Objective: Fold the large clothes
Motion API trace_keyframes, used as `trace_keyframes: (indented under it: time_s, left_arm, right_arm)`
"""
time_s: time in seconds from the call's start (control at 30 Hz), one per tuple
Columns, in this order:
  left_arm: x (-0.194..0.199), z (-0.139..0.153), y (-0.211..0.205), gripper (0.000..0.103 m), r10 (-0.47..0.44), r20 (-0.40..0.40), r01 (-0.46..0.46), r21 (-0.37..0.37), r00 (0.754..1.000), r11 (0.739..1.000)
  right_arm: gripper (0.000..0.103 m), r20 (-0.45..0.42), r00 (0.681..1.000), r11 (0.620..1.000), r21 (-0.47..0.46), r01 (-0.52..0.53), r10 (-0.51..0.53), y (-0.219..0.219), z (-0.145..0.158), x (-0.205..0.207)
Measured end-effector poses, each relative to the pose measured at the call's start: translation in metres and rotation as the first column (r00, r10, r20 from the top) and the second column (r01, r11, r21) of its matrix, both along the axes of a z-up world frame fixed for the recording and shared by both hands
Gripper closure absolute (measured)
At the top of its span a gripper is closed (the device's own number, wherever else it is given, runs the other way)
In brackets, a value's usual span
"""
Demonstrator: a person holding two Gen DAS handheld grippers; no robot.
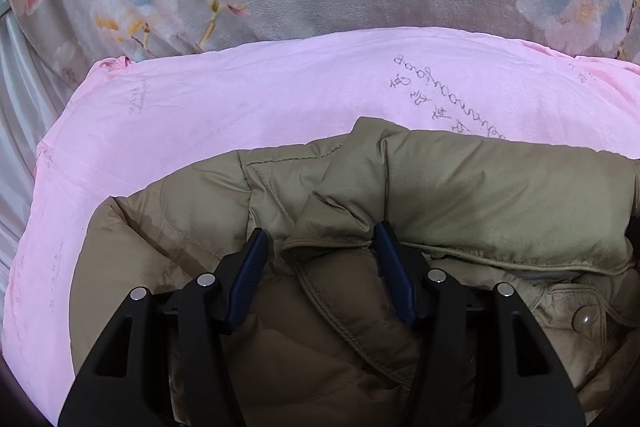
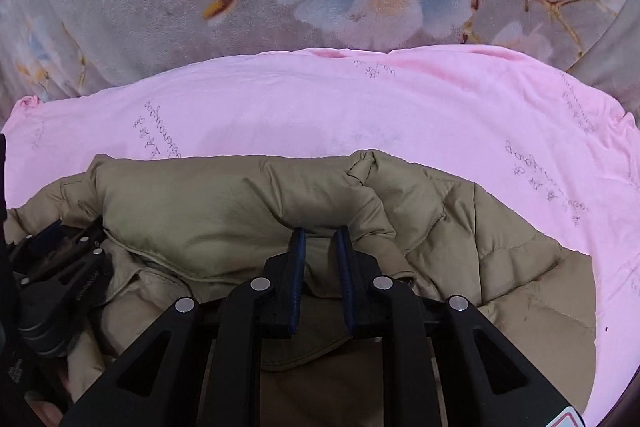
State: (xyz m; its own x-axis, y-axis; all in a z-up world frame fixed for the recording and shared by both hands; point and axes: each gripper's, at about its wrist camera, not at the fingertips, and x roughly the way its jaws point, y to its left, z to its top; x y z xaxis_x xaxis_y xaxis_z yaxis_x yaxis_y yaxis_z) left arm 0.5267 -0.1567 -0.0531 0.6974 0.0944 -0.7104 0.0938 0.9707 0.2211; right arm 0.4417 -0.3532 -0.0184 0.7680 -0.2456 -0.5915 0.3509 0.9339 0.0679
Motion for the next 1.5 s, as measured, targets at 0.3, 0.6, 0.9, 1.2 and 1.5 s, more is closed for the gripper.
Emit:
trace_keyframes:
  time_s: [0.3,0.6,0.9,1.2,1.5]
  left_arm:
    - [0.000,0.000,0.000,0.049,0.001,0.003,-0.001,0.001,1.000,1.000]
    - [0.000,0.000,-0.002,0.049,0.003,0.009,-0.003,0.005,1.000,1.000]
    - [-0.001,-0.001,-0.003,0.048,0.004,0.018,-0.005,0.015,1.000,1.000]
    - [-0.004,0.001,0.000,0.030,0.051,0.048,-0.052,0.031,0.998,0.998]
    - [-0.150,0.031,0.078,0.009,-0.038,0.076,0.048,-0.145,0.996,0.988]
  right_arm:
    - [0.088,0.016,1.000,1.000,-0.026,0.012,-0.011,0.004,-0.006,0.003]
    - [0.088,0.023,1.000,1.000,-0.017,0.011,-0.011,0.003,-0.006,0.003]
    - [0.088,0.024,1.000,1.000,-0.021,0.017,-0.017,0.003,-0.007,0.003]
    - [0.088,0.050,0.998,1.000,-0.007,0.030,-0.029,0.000,-0.005,-0.001]
    - [0.050,0.190,0.979,0.993,0.102,0.058,-0.076,0.032,-0.003,-0.169]
